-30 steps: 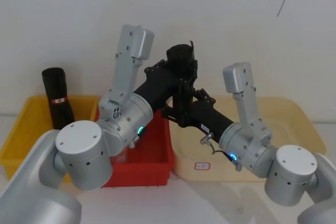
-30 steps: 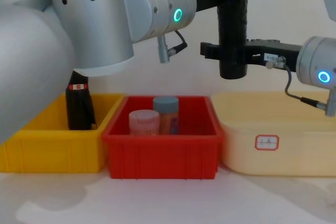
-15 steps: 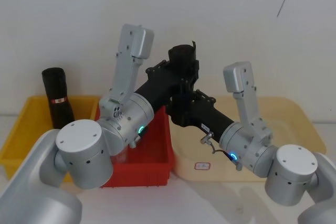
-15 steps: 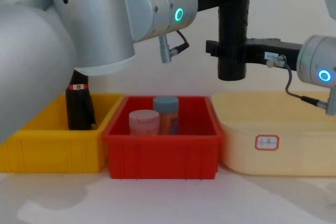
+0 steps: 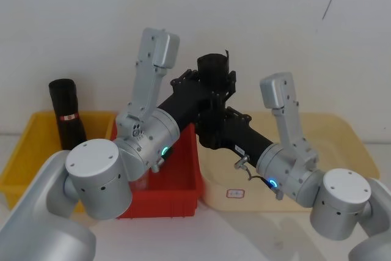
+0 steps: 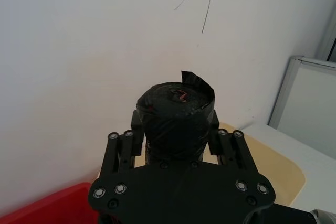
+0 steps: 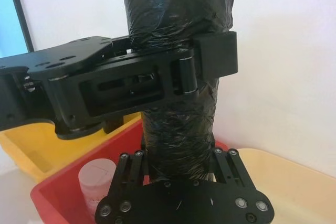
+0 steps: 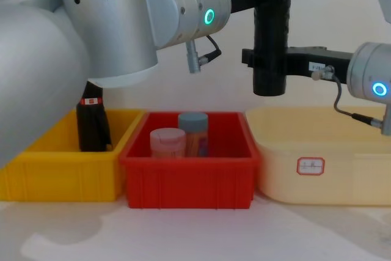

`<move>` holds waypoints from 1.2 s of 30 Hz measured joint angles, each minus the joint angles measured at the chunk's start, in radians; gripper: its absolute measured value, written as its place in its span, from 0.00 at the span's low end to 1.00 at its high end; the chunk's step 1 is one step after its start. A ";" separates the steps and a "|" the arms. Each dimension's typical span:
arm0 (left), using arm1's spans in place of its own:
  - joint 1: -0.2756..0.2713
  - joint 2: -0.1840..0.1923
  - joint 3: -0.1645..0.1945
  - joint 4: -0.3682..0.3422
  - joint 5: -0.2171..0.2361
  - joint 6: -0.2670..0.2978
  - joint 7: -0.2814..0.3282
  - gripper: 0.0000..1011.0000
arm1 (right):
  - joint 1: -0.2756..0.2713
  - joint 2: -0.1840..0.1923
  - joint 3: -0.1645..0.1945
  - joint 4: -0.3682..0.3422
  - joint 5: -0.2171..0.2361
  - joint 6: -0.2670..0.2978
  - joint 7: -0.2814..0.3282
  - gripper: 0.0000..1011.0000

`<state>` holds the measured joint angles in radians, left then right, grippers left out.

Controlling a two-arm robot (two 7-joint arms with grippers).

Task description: Pick up the garbage bag with the one hand and transfer it to the other hand.

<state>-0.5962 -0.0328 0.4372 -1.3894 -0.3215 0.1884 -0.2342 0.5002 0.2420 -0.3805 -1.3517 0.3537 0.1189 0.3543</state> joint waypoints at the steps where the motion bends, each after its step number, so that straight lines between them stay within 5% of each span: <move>1: 0.000 0.000 0.000 0.000 0.000 0.000 0.000 0.67 | 0.000 0.001 0.000 -0.001 0.001 0.001 0.001 0.54; 13: -0.001 0.002 -0.001 0.000 -0.003 0.002 -0.001 0.99 | -0.009 0.046 0.014 -0.016 0.017 0.031 0.010 0.54; 36: 0.069 0.081 -0.096 -0.117 -0.116 0.081 -0.028 0.99 | 0.043 0.126 0.037 0.035 -0.007 0.109 0.004 0.54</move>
<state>-0.5273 0.0480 0.3414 -1.5066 -0.4374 0.2691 -0.2622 0.5430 0.3675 -0.3432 -1.3171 0.3472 0.2278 0.3579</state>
